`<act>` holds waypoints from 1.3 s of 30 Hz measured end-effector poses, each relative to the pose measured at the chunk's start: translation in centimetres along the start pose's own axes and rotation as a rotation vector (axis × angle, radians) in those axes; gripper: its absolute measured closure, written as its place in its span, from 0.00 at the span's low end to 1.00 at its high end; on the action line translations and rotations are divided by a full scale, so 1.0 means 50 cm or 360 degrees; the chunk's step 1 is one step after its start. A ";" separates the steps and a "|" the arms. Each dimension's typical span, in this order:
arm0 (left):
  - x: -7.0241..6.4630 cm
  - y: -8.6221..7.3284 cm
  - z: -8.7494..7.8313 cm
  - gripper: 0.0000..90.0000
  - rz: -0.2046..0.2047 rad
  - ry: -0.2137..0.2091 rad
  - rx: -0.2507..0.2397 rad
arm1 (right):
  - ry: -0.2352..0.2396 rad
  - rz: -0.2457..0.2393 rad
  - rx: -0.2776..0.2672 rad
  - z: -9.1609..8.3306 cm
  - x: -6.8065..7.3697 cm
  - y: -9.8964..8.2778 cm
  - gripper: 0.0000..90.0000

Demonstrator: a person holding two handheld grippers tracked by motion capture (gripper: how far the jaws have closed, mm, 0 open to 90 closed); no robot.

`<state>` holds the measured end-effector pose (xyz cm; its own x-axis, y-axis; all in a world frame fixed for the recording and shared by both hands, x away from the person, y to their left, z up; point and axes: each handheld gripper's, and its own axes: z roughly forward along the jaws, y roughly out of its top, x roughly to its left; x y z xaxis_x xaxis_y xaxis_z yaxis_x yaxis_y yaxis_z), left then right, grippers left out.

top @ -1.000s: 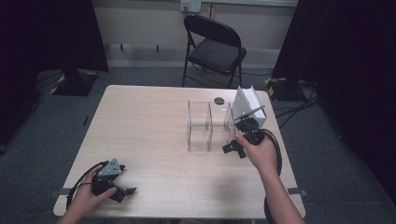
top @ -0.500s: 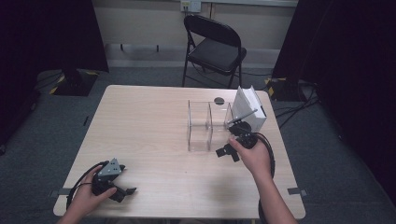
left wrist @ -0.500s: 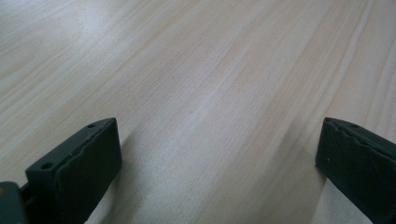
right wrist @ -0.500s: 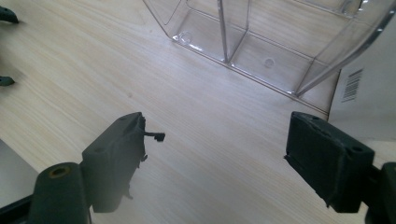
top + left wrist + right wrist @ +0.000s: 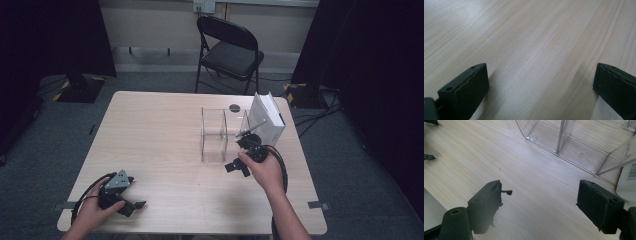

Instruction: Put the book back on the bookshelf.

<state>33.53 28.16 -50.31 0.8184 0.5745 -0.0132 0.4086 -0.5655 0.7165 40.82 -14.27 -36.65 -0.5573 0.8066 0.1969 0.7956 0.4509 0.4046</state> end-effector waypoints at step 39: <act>0.000 0.000 0.000 0.00 0.0001 0.0001 0.0000 | 0.0095 -0.0154 0.0027 0.063 0.065 0.006 0.21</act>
<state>33.54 28.16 -50.32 0.8185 0.5744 -0.0125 0.4080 -0.5658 0.7165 39.99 -10.34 -38.69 -0.6443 0.7352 0.2106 0.7411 0.5323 0.4092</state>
